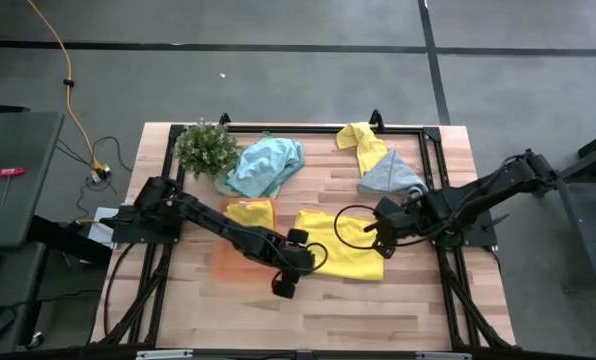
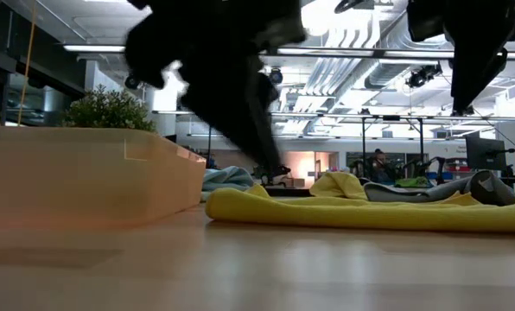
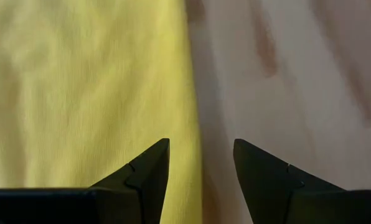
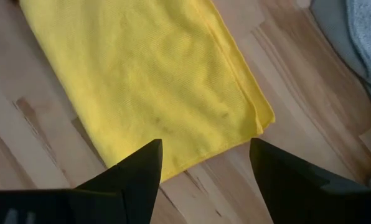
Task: Fold microfiber towels
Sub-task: Fold the middle right yellow microfiber towel
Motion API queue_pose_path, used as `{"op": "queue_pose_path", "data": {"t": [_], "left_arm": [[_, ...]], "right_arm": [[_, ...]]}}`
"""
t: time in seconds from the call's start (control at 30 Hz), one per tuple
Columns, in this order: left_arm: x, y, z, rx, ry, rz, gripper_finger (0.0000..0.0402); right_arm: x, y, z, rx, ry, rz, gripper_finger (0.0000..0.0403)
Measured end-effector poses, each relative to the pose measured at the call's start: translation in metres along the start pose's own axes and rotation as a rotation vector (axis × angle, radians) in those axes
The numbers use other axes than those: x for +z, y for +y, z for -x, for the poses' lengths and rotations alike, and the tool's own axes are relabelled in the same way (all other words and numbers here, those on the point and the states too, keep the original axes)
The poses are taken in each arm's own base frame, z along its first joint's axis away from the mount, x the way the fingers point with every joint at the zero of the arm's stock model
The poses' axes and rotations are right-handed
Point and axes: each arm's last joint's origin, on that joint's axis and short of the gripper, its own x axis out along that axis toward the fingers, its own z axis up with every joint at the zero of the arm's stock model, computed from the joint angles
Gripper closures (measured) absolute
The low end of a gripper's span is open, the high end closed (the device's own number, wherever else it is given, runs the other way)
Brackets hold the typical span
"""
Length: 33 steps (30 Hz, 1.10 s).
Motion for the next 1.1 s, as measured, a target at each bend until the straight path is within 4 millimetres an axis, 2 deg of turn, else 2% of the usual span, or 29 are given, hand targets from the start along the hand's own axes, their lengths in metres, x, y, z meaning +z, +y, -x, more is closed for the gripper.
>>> {"op": "queue_pose_path", "data": {"t": [0.27,0.4,0.53,0.77,0.83,1.1], "left_arm": [[-0.015,0.001,0.026,0.013,0.231,-0.013,0.0232],[-0.027,0.001,0.03,0.019,0.368,-0.017,0.0232],[-0.033,0.002,0.03,0.023,0.409,-0.016,0.0232],[-0.025,0.003,0.036,0.014,0.328,-0.06,0.0232],[-0.017,0.003,0.036,0.007,0.248,-0.075,0.0232],[0.003,0.009,0.021,0.006,0.032,-0.053,0.0232]], "right_arm": [[-0.004,0.003,0.001,-0.012,-0.03,0.03,0.0169],[-0.004,0.003,0.001,-0.012,-0.032,0.03,0.0169],[-0.004,0.004,0.001,-0.009,-0.034,0.026,0.0169],[-0.004,0.004,0.001,-0.009,-0.035,0.029,0.0169],[-0.004,0.004,0.001,-0.01,-0.036,0.029,0.0169],[-0.003,0.004,0.001,-0.019,-0.059,0.02,0.0169]]}}
